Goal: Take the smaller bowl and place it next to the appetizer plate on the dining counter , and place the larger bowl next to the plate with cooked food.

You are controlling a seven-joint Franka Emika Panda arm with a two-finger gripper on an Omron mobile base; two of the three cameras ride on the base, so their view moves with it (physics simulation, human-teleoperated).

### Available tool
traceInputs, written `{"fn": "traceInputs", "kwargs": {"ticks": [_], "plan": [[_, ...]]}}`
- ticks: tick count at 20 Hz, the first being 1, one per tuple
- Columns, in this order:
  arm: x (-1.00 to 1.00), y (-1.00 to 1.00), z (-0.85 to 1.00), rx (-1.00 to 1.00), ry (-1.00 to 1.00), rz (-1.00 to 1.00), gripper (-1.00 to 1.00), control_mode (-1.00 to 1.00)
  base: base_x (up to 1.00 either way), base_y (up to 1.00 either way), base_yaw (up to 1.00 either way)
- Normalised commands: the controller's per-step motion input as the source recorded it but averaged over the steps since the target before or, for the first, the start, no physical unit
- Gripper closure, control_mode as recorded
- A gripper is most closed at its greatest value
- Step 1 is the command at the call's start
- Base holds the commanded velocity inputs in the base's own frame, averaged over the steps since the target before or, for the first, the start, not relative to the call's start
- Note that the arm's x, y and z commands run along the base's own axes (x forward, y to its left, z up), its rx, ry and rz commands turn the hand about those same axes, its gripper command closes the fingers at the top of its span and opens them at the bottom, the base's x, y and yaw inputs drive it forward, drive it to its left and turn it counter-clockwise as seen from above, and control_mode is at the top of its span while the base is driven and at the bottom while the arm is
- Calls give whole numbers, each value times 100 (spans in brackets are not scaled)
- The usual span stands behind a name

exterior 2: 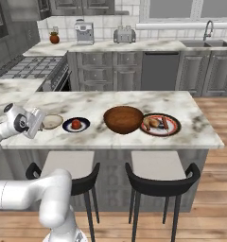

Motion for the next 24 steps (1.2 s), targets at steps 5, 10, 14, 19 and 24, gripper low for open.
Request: {"fn": "traceInputs", "kwargs": {"ticks": [5, 10, 14, 19, 24], "plan": [[0, 0, -13, 0, 0, -6, -100, -100, 0, 0, 0], [-33, -7, 5, 1, 0, -2, -100, -100, 0, 0, 0], [-79, 0, 74, 10, -12, 0, -100, -100, 0, 0, 0], [-100, -22, 100, 20, -17, 0, -100, -100, 0, 0, 0], [-97, -73, 100, 28, -2, 1, -100, -100, 0, 0, 0]]}}
